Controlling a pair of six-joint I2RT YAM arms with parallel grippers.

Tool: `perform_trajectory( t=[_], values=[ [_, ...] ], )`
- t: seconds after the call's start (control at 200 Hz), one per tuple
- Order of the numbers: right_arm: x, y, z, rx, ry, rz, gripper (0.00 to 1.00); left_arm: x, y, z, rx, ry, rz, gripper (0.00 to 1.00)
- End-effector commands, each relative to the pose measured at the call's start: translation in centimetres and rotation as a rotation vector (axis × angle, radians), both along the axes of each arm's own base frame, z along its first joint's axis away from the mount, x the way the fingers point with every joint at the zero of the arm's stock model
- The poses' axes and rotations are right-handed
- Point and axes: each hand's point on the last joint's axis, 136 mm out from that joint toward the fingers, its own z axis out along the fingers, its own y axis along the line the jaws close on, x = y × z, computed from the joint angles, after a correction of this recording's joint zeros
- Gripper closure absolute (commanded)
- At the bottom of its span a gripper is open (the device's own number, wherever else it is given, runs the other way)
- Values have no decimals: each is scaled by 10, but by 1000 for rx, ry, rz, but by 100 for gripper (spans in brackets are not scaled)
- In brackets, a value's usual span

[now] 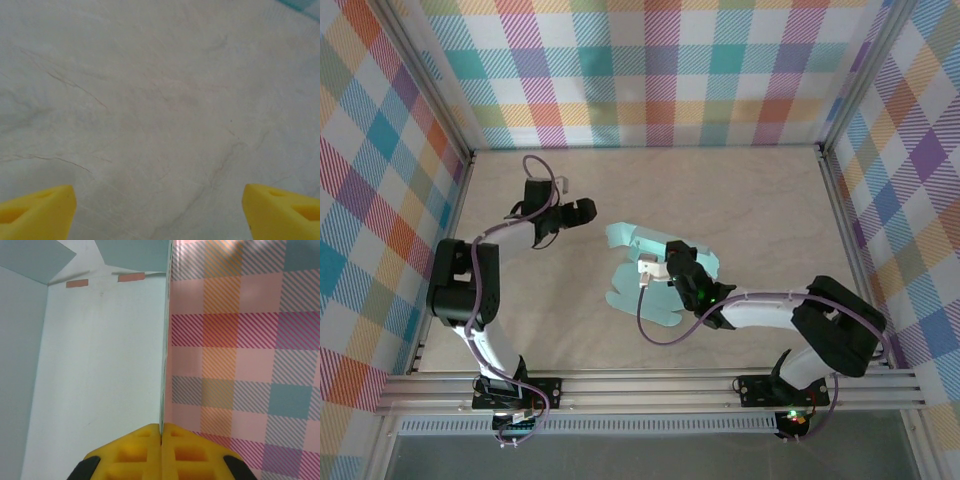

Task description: Fold the paper box

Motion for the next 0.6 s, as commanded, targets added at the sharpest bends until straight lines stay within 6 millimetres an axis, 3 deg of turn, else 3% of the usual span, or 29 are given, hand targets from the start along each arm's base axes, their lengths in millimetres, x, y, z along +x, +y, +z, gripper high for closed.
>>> perform_trajectory(
  t=[0.0,0.11,0.29,0.595],
  values=[
    [4,5,8,13,-80,-3,100,-8,-17,-16,-24,112,-40,17],
    [5,7,-5,-11,-78,-2,100,-6,-28,-23,-25,152,-61,18],
    [7,8,-6,0,-89,-12,100,-3,-41,-26,-27,161,-103,19],
    [7,7,-10,-6,-91,-15,100,-4,-68,-32,-35,173,-193,33]
  ],
)
